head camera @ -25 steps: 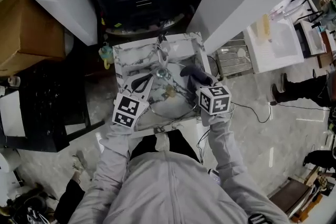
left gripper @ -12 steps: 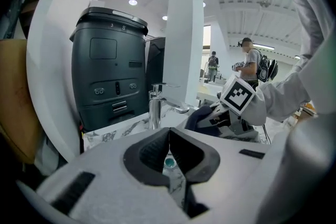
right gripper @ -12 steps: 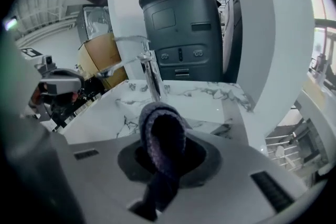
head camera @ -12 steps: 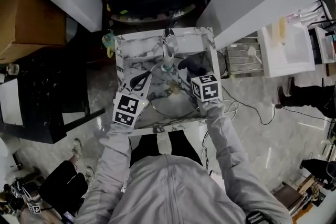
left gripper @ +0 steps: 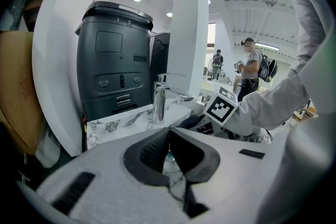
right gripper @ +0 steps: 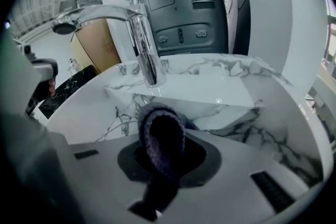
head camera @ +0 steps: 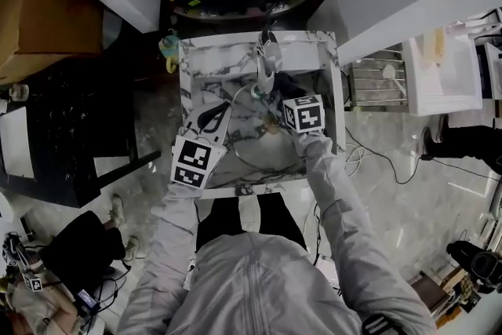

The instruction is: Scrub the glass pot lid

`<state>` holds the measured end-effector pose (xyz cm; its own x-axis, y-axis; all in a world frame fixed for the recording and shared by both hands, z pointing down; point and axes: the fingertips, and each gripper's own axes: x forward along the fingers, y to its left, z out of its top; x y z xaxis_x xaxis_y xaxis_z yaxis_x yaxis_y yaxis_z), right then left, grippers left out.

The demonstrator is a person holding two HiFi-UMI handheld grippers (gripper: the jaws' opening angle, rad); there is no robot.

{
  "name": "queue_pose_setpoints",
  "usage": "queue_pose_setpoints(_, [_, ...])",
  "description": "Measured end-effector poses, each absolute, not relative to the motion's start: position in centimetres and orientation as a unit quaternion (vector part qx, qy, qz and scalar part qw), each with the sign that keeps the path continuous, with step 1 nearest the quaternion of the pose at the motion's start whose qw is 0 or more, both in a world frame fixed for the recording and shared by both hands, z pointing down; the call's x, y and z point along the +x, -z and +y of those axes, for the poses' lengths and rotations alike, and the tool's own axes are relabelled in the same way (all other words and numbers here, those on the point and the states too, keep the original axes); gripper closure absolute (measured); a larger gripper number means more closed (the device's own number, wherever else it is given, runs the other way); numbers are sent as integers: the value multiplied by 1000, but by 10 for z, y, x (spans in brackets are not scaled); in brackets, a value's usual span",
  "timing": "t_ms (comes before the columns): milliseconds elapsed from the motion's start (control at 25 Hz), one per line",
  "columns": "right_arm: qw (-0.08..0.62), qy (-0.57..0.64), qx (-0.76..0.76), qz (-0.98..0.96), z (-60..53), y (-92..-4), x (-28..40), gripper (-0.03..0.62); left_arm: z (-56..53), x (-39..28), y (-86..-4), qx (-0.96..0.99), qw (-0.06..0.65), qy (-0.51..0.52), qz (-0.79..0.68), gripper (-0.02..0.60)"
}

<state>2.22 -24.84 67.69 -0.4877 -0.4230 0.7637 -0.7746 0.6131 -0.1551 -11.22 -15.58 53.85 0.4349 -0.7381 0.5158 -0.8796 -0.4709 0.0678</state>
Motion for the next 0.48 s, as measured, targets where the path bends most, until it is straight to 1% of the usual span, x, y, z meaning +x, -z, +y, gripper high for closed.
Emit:
queue_pose_setpoints(200, [357, -253, 354, -827, -244, -695, 9, 534, -152, -115, -542, 829, 169, -215, -487, 555])
queue_pose_setpoints(480, [344, -257, 353, -831, -242, -708, -5, 533, -143, -115, -549, 830, 172, -222, -482, 555])
